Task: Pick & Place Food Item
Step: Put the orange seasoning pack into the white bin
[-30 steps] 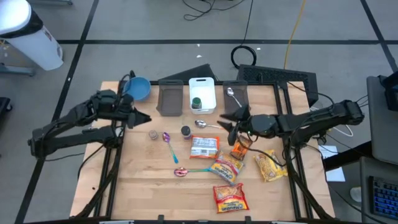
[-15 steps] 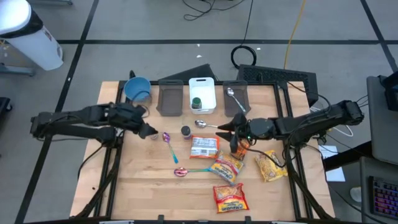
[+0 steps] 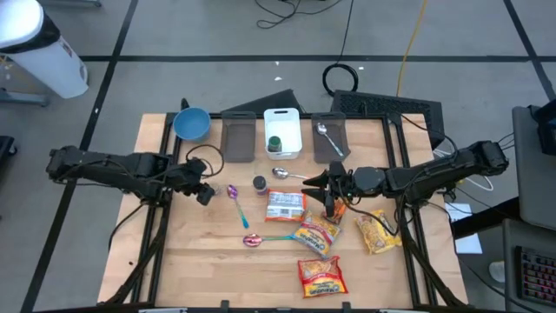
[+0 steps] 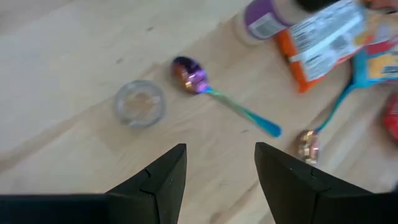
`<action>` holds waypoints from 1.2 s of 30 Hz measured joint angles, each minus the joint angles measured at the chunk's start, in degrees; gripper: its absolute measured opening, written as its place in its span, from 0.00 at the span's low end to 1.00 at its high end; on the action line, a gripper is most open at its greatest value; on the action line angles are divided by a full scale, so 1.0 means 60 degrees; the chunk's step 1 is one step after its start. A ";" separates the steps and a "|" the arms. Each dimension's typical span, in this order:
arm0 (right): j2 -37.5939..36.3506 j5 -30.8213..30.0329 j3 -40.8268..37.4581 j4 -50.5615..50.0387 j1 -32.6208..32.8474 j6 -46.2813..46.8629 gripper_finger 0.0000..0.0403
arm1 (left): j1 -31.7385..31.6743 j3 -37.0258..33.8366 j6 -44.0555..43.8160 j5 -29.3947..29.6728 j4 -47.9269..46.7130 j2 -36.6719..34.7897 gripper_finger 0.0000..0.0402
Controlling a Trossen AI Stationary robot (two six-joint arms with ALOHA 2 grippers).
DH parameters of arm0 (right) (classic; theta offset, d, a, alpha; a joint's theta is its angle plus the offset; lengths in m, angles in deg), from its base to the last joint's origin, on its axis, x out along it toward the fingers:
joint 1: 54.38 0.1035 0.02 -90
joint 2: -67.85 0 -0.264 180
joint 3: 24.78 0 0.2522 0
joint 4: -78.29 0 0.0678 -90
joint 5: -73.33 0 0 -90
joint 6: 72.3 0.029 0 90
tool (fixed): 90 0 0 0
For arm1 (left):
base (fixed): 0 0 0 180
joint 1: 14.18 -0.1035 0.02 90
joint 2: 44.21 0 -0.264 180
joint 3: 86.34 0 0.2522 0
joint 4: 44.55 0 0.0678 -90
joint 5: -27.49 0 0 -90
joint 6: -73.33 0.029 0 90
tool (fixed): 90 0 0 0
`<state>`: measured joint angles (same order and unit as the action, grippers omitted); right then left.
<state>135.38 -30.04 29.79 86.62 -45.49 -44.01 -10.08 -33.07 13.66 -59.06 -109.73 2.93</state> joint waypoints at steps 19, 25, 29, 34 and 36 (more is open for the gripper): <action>-0.0001 0.0026 0.0000 0.0563 -0.1479 0.0191 0.35 | 0.0018 0.0000 0.0791 0.0433 -0.0605 0.1395 0.50; -0.0002 0.0029 0.0000 0.0556 -0.1479 0.0183 0.35 | 0.0007 0.0217 0.1111 0.0428 -0.0336 0.1384 0.50; 0.0000 0.0303 0.0000 0.0440 -0.1479 -0.0098 0.35 | 0.0007 0.0555 0.1891 0.0429 0.0526 0.1384 0.50; -0.0003 0.1496 0.0000 0.0213 -0.1457 -0.0262 0.35 | 0.0007 0.0905 0.2880 0.0165 0.1820 0.1381 0.50; -0.0001 0.1753 0.0000 -0.0161 -0.1457 0.0068 0.35 | 0.0007 0.0946 0.3131 -0.0134 0.2296 0.1384 0.50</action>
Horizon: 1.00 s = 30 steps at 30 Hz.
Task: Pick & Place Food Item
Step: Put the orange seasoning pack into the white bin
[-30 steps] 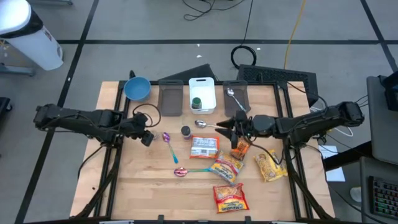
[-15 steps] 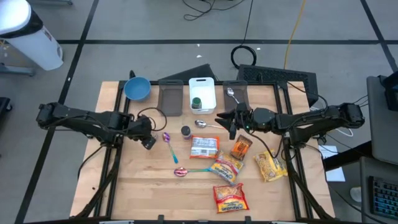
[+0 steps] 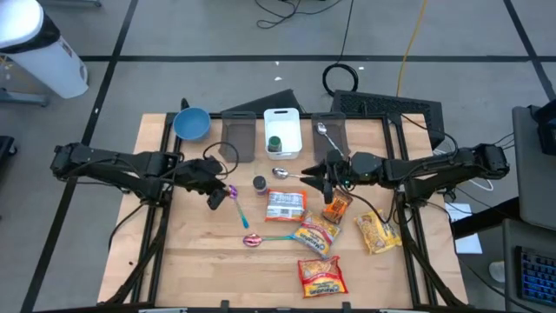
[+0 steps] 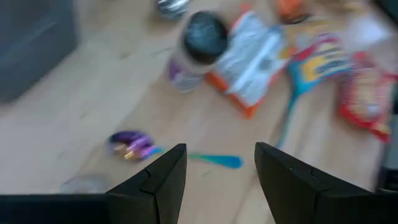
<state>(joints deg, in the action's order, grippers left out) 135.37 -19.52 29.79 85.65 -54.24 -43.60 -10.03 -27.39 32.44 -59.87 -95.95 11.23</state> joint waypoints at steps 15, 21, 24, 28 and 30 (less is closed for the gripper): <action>-0.0505 0.1961 0.0000 -0.4207 -0.0116 0.0446 0.35 | 0.0000 0.0005 -0.0066 -0.0443 0.0279 0.0095 0.50; -0.1200 0.1978 0.0000 -0.6240 -0.0705 0.0499 0.35 | 0.0000 0.0005 -0.0168 -0.0450 0.0231 0.0091 0.50; -0.1506 0.2000 0.0000 -0.7018 -0.1004 0.0113 0.35 | 0.0000 0.0005 -0.0161 -0.0443 0.0232 0.0095 0.50; -0.1785 0.2256 0.0000 -0.7816 -0.1335 -0.0649 0.35 | 0.0000 0.0005 -0.0151 -0.0443 0.0228 0.0095 0.50; -0.1793 0.2605 0.0000 -0.8290 -0.1579 -0.0923 0.35 | 0.0000 0.0005 -0.0137 -0.0439 0.0232 0.0095 0.50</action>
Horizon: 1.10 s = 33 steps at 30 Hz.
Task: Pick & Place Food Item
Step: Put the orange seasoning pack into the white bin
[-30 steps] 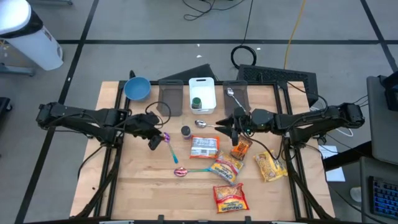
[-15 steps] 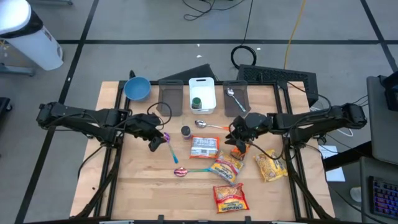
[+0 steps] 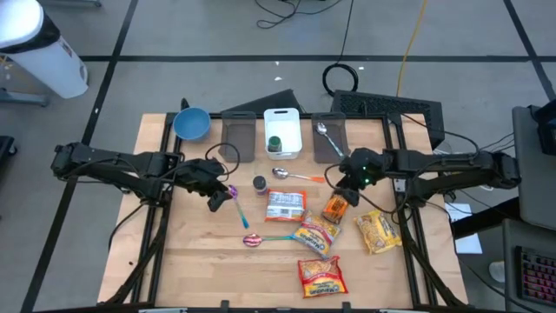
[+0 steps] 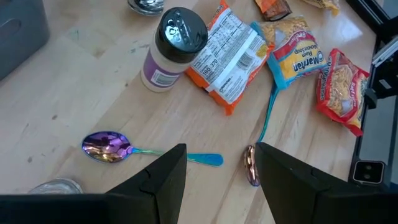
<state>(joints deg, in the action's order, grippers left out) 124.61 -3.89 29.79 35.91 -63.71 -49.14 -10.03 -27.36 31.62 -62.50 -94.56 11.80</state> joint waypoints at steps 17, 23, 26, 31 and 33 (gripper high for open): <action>0.1370 0.2349 0.0004 -0.1414 -0.2514 -0.2104 0.35 | 0.0000 0.0000 -0.0080 0.0011 0.0007 0.0000 0.50; 0.2107 0.3048 0.0004 -0.1542 -0.3199 -0.2708 0.35 | 0.0000 0.0000 -0.0140 0.0011 0.0013 0.0000 0.50; 0.2461 0.3190 0.0004 -0.1577 -0.3490 -0.2986 0.35 | 0.0000 0.0000 -0.0156 0.0011 0.0012 0.0000 0.50; 0.3024 0.3812 0.0004 -0.1557 -0.3938 -0.3385 0.35 | 0.0000 0.0000 -0.0160 0.0011 0.0015 0.0000 0.50; 0.3238 0.3933 0.0004 -0.1581 -0.4075 -0.3505 0.35 | 0.0000 0.0000 -0.0160 0.0011 0.0015 0.0000 0.50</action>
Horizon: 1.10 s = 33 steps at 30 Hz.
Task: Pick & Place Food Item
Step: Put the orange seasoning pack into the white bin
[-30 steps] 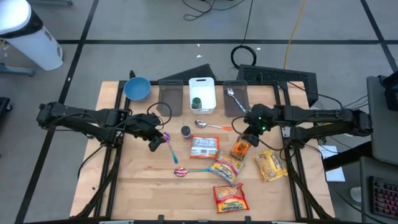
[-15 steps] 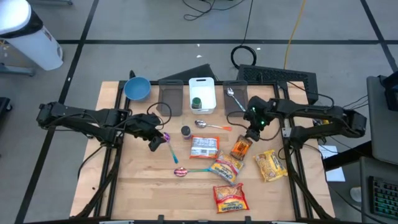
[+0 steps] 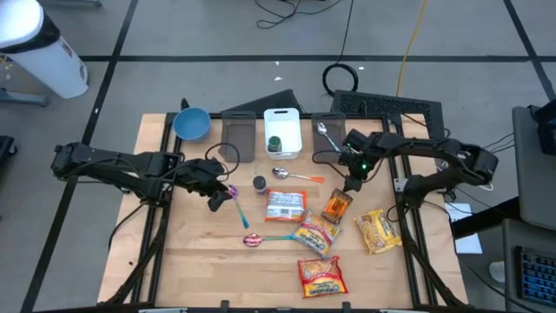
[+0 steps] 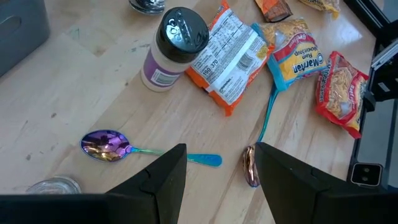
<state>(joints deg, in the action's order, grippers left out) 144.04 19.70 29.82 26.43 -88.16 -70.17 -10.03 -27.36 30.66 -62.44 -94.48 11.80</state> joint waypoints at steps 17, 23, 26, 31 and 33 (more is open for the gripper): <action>0.1555 0.0005 0.0000 0.0373 -0.0117 -0.0583 0.35 | 0.0000 -0.0004 -0.0015 -0.0007 -0.0007 0.0000 0.50; 0.1767 0.0335 0.0000 0.0614 -0.0106 -0.0637 0.35 | 0.0000 -0.0004 -0.0127 -0.0011 -0.0011 0.0000 0.50; 0.1763 0.0402 0.0000 0.0601 -0.0106 -0.0656 0.35 | 0.0000 -0.0004 -0.0131 -0.0015 -0.0011 0.0000 0.50; 0.1765 0.0103 0.0000 0.0599 0.0103 -0.0651 0.35 | 0.0004 -0.0004 -0.0120 -0.0011 -0.0011 0.0000 0.50; 0.1762 -0.0090 0.0000 0.0606 0.0252 -0.0656 0.35 | 0.0000 -0.0004 -0.0118 -0.0007 -0.0011 0.0000 0.50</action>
<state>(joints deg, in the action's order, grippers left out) 154.61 19.17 29.82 30.07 -86.65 -74.11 -10.03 -27.39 29.95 -62.48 -94.54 11.80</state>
